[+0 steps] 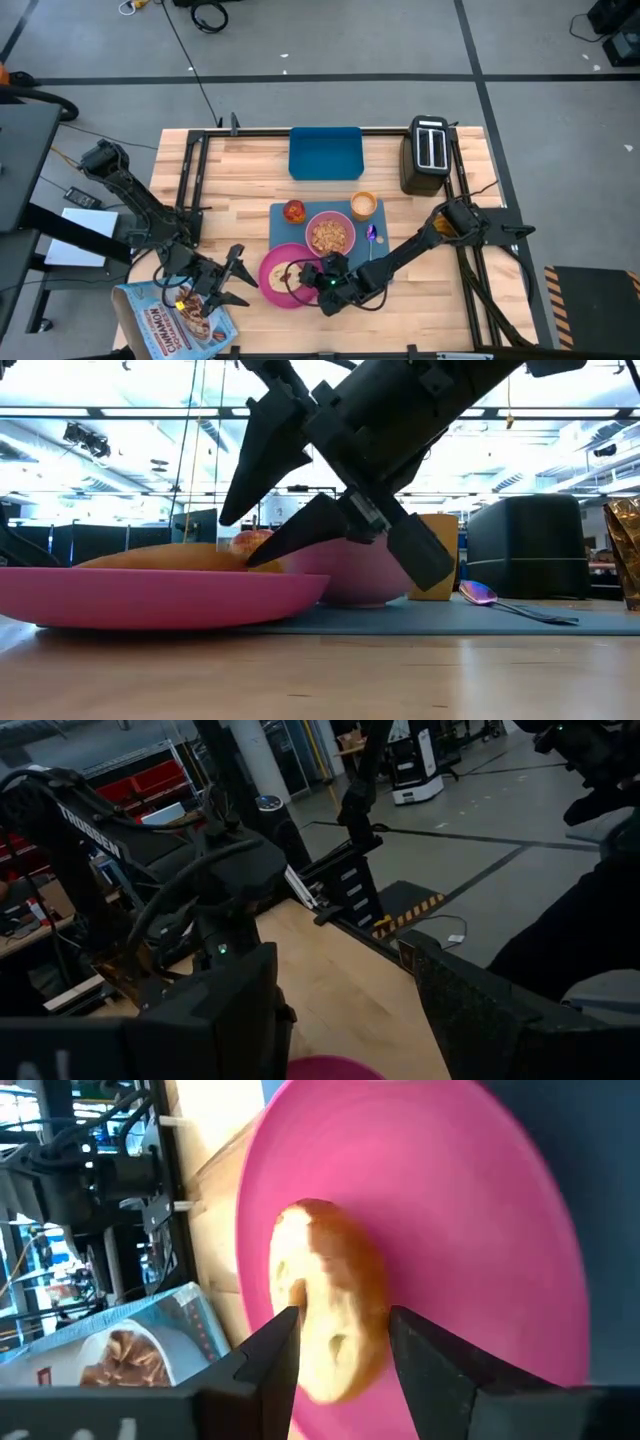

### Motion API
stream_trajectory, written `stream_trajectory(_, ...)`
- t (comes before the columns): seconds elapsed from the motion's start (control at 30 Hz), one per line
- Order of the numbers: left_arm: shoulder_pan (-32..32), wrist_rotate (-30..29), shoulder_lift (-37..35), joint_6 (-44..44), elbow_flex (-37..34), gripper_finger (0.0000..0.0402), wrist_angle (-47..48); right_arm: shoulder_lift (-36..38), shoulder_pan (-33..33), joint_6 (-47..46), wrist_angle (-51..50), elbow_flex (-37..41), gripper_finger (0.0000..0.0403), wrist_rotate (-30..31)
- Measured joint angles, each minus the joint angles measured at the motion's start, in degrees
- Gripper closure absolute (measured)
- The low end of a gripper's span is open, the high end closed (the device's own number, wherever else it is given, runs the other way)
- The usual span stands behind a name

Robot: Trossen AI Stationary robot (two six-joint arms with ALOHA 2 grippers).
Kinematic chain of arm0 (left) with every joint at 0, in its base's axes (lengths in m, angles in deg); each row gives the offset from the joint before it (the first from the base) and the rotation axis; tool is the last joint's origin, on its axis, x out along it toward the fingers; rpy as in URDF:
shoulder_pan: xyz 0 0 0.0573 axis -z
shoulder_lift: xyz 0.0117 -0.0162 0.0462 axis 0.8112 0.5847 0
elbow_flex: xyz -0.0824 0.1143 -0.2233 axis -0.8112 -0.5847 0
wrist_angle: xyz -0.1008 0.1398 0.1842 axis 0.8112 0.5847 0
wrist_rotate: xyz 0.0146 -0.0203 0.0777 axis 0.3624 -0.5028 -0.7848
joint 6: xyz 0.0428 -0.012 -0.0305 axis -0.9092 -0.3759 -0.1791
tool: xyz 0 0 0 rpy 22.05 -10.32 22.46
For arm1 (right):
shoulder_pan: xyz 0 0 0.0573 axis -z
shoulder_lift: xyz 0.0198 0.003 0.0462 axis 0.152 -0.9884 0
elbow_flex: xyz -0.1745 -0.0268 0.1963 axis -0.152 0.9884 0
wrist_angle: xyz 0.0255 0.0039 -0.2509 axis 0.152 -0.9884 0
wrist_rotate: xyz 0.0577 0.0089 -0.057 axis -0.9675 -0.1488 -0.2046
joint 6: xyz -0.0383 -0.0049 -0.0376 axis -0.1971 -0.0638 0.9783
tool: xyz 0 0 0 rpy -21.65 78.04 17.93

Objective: Arrange a breakfast setting
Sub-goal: Put the bread on the pink plate, then return to Home Position

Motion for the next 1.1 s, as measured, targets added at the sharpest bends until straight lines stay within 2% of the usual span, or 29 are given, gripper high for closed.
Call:
stream_trajectory(0.33,0.0,0.0,0.0,1.6,0.0,0.0159,-1.0,0.7,-1.5,0.1,-3.4,0.0,0.0241,-1.3)
stream_trajectory(0.53,-0.3,0.0,0.0,4.2,0.0,0.0159,-1.0,4.0,-2.0,6.7,-5.0,0.0,0.0241,-0.2)
stream_trajectory(0.67,-2.7,0.0,0.0,7.5,0.0,0.0159,0.0,7.4,-1.8,16.1,-5.2,0.0,0.0241,-1.1)
stream_trajectory(0.8,-7.6,0.0,0.0,12.3,0.0,0.0159,1.6,12.1,-0.2,34.1,-7.2,0.0,0.0241,-5.2)
stream_trajectory(0.93,-12.5,0.0,0.0,15.2,0.0,0.0159,2.9,18.5,1.2,49.9,-14.7,0.3,0.0247,-5.5)
stream_trajectory(1.0,-14.4,0.8,0.0,15.8,0.0,0.0159,3.1,22.2,1.8,55.1,-17.9,2.2,0.0256,-6.2)
stream_trajectory(1.1,-16.9,3.0,0.0,16.0,0.0,0.0159,3.2,27.7,3.0,61.9,-16.9,8.7,0.0279,-9.9)
